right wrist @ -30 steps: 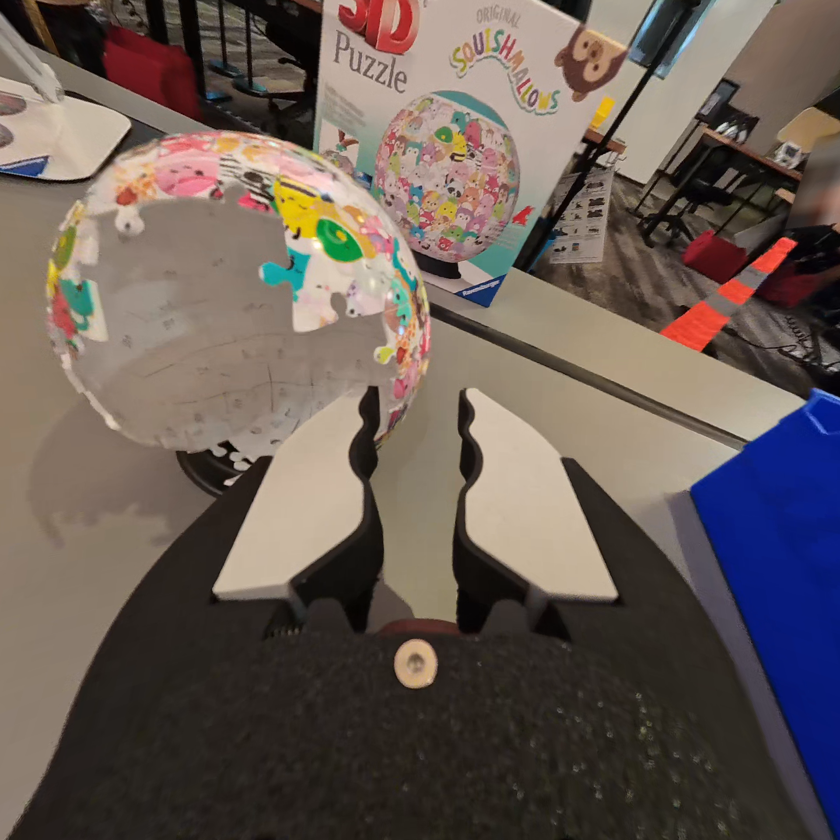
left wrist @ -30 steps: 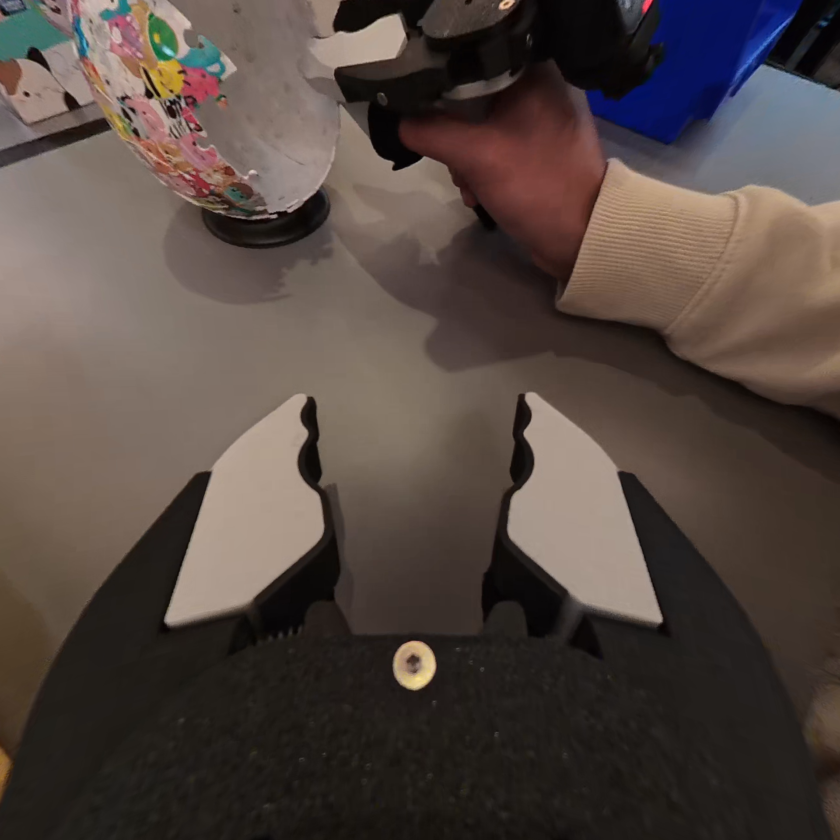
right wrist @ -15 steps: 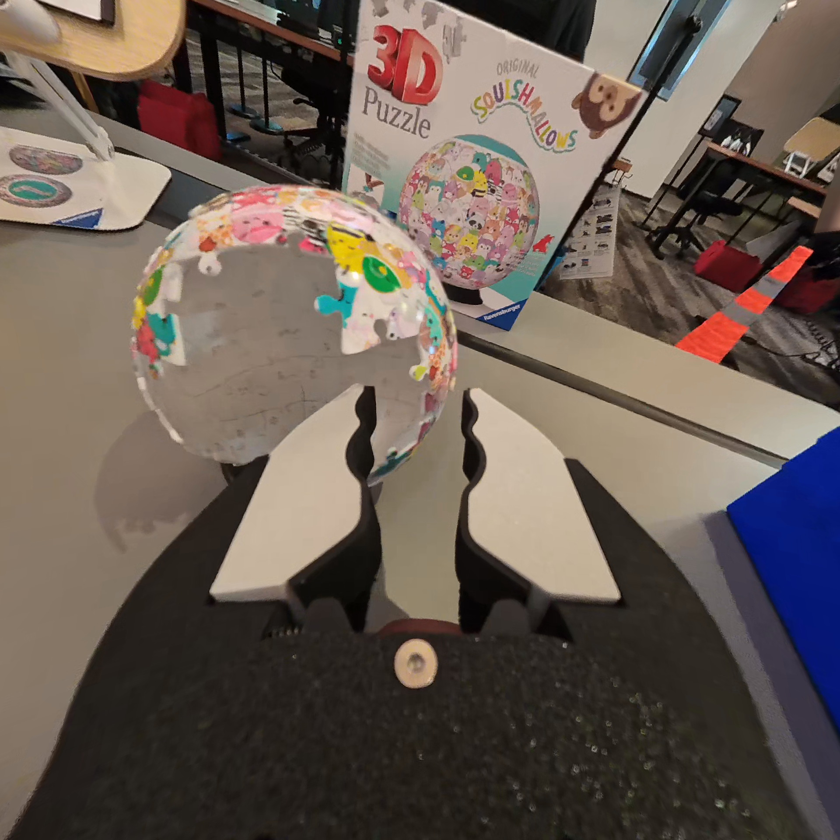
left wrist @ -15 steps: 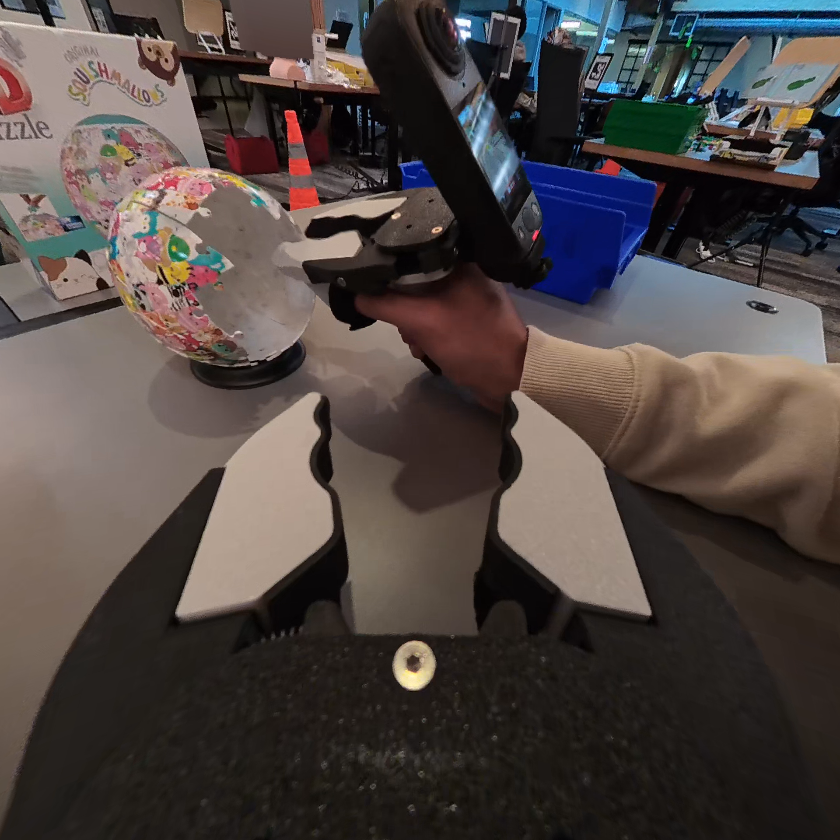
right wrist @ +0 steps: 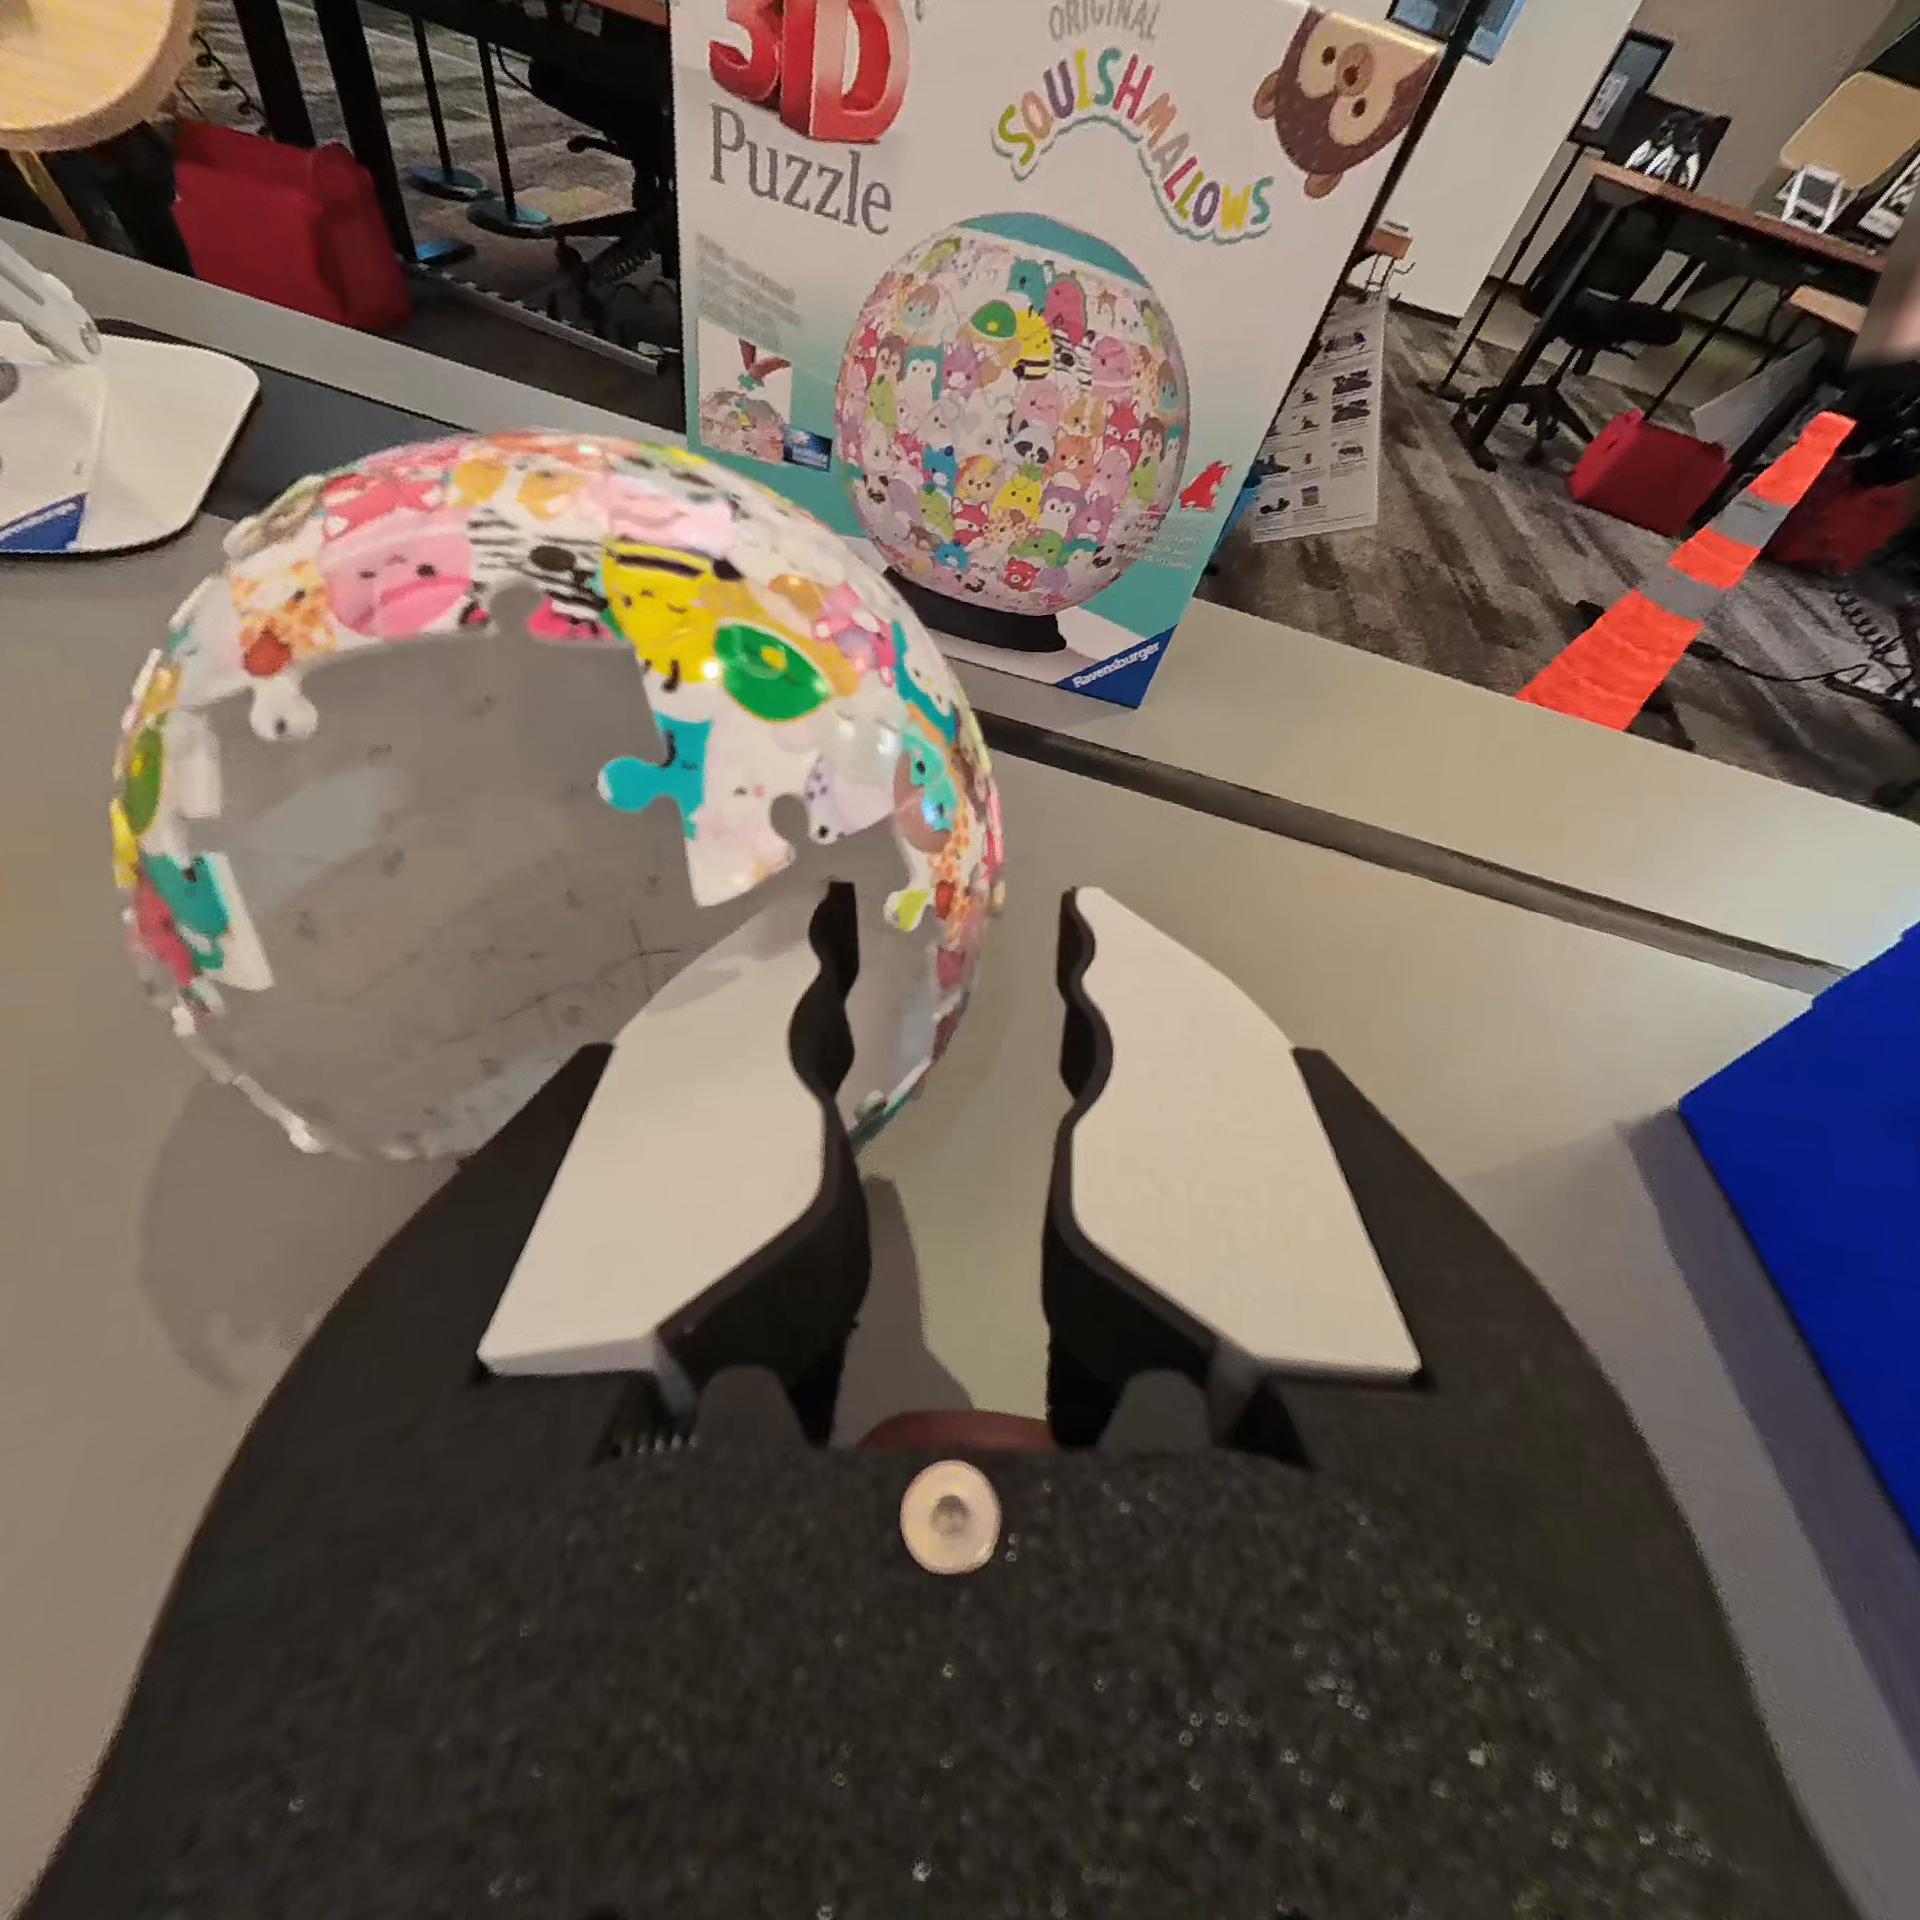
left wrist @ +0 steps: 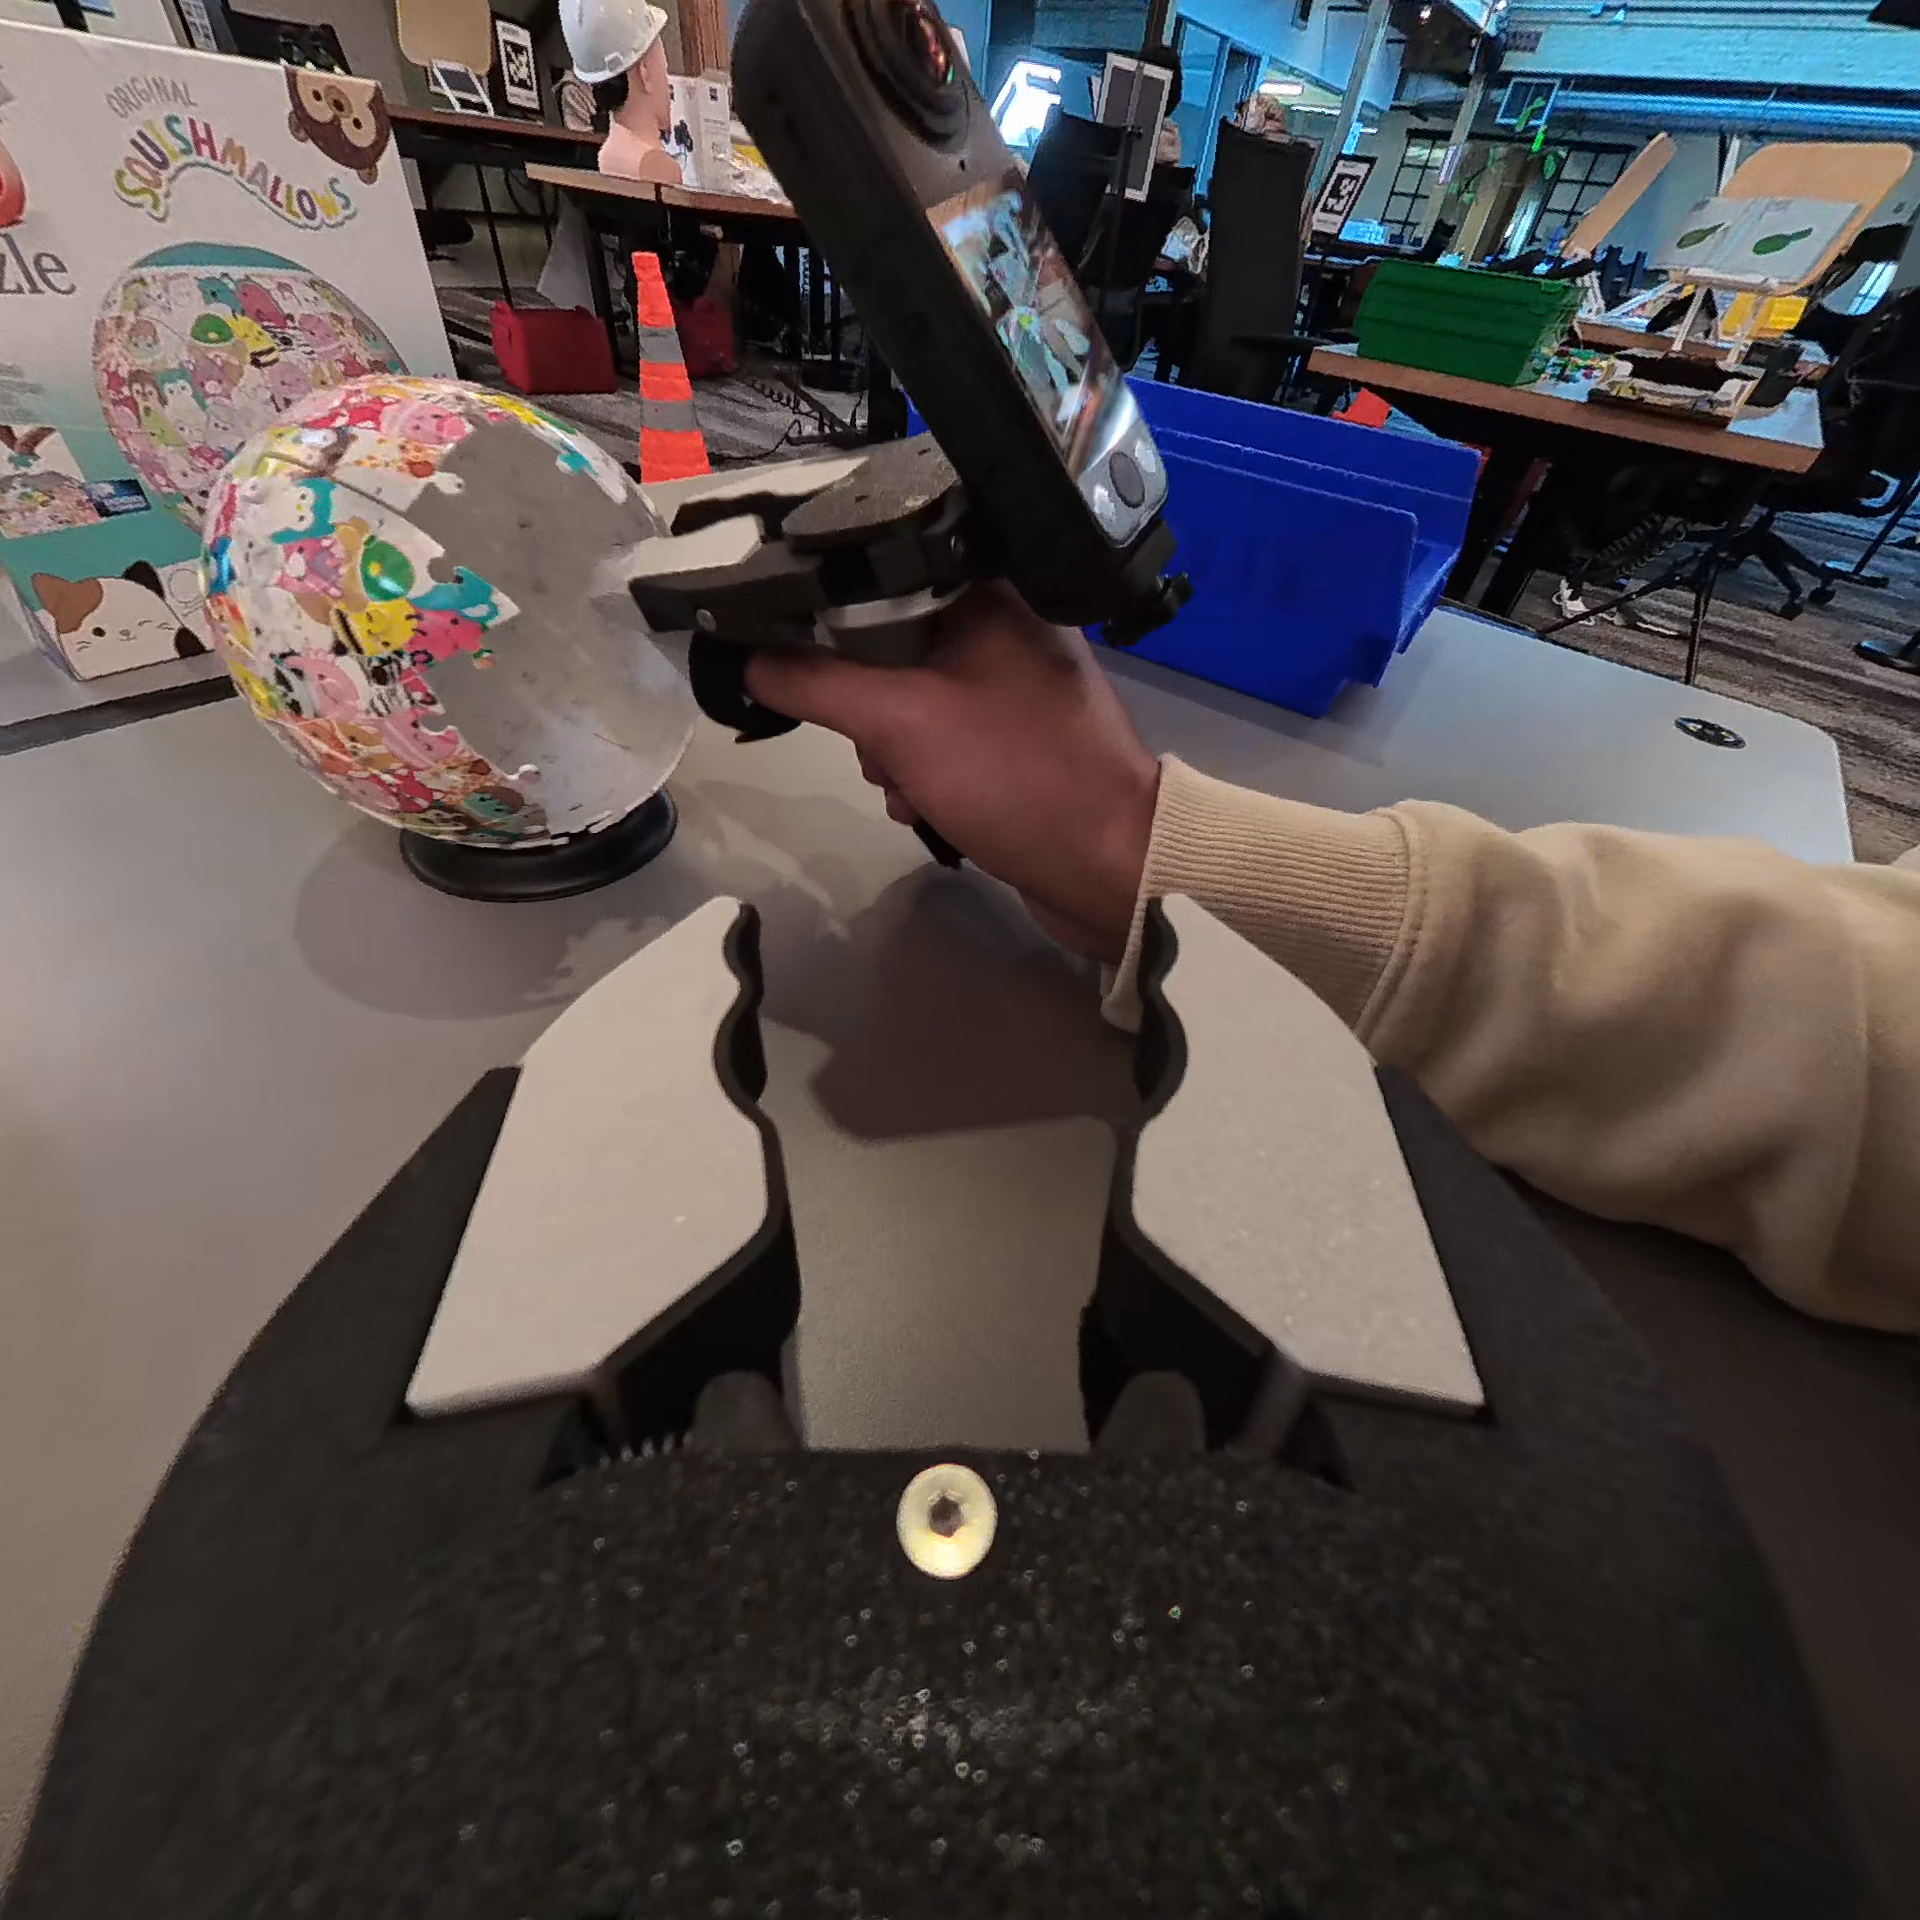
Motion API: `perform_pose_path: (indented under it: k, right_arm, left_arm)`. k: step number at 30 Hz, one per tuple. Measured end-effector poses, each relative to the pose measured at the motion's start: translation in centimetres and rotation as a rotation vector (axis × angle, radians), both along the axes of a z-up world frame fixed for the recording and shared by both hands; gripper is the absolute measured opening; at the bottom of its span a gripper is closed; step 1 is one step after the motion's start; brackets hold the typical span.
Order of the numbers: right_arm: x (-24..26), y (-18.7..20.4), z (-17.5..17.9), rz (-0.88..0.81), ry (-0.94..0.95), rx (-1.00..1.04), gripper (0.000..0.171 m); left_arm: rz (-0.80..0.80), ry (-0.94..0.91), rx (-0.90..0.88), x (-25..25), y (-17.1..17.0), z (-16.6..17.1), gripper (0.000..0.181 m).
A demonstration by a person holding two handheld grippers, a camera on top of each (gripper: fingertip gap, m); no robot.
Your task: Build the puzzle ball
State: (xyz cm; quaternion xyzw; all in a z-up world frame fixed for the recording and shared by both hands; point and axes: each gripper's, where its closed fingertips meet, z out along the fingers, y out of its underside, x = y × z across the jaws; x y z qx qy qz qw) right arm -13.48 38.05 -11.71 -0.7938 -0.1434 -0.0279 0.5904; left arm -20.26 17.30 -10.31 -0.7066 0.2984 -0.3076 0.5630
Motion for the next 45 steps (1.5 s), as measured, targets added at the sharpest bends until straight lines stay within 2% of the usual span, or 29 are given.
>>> perform_pose_path:
  k: [6, 19, 30, 33, 36, 45]
  right_arm:
    - [-0.2, 0.1, 0.1, 0.02, -0.03, 0.026, 0.019]
    - [-0.1, -0.4, 0.3, 0.103, -0.147, 0.112, 0.028]
    - [-0.8, 0.4, 0.8, 0.105, -0.129, 0.12, 0.035]
    - [-0.7, 0.5, 0.6, 0.094, -0.112, 0.109, 0.033]
    - [-0.6, 0.5, 0.6, 0.094, -0.107, 0.114, 0.023]
    - [-0.2, 0.6, 0.7, 0.063, -0.099, 0.123, 0.016]
  left_arm:
    - [-0.01, 0.007, -0.007, 0.2, 0.0, -0.1, 0.069]
    - [-0.019, 0.019, -0.006, 0.4, -0.2, -0.3, 0.068]
    - [-0.037, 0.023, -0.003, 0.7, -0.5, -0.3, 0.067]
    - [-0.039, 0.022, -0.004, 0.7, -0.5, -0.3, 0.067]
    - [-0.045, 0.019, -0.005, 0.7, -0.6, -0.3, 0.067]
    - [-0.046, 0.021, -0.006, 0.8, -0.6, -0.3, 0.067]
